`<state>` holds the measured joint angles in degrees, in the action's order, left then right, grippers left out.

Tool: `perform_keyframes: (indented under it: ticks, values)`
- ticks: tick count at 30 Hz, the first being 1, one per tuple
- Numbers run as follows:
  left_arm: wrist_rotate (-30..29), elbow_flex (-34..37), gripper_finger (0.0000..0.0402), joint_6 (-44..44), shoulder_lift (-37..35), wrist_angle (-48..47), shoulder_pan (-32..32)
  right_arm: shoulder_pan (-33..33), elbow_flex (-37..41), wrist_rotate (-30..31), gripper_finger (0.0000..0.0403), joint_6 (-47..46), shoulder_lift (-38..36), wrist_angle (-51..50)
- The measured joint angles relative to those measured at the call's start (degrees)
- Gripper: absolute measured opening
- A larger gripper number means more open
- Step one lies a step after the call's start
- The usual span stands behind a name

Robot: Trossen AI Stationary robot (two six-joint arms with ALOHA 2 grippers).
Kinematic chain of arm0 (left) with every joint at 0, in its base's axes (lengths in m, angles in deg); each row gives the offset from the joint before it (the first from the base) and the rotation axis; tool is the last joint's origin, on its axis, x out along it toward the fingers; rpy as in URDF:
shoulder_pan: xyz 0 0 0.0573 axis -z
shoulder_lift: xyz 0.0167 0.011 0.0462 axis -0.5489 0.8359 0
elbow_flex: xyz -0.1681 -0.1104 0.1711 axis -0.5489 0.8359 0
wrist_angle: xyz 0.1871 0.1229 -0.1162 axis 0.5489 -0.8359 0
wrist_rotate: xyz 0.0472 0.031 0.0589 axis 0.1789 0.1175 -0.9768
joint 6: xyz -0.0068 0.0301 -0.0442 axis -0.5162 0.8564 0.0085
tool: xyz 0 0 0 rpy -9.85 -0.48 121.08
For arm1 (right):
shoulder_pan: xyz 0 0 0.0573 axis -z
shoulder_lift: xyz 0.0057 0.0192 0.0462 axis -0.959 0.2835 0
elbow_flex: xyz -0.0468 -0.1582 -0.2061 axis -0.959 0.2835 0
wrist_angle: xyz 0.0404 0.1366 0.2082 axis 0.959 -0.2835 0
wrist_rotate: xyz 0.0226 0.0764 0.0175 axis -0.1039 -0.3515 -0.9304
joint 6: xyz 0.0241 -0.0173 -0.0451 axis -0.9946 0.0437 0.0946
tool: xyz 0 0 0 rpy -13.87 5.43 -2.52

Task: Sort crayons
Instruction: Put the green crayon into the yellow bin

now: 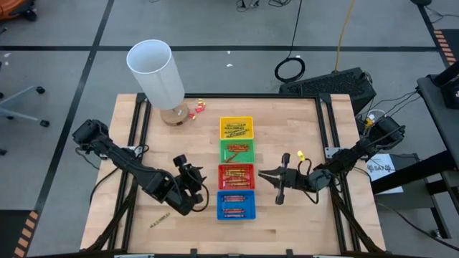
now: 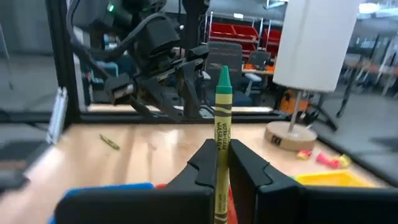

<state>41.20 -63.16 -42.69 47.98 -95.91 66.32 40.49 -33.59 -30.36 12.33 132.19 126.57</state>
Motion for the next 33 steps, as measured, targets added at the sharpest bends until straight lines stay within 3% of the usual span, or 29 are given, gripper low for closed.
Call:
perform_keyframes:
  ticks: [7,15,19,27,33]
  values:
    - [1.0,0.0,0.0173,-1.54,0.0,0.67,1.16,0.0,0.0,0.0,0.0009,-14.96,0.0,-0.08]
    - [0.03,0.0,0.0173,-1.5,0.0,1.33,3.94,3.22,0.0,0.13,0.0009,-16.79,0.04,-1.8]
    - [-1.23,0.0,0.0173,-1.54,0.0,1.11,5.2,8.38,0.0,-0.34,0.0009,-14.78,0.04,-2.33]
    - [-4.48,0.0,0.0173,-1.5,0.0,0.8,6.48,21.8,-1.99,-8.79,0.0009,-10.25,0.04,-4.07]
    - [-6.49,0.0,0.0173,-1.5,0.0,-2.52,6.38,31.67,-8.96,-17.99,0.0009,-9.0,0.04,-20.12]
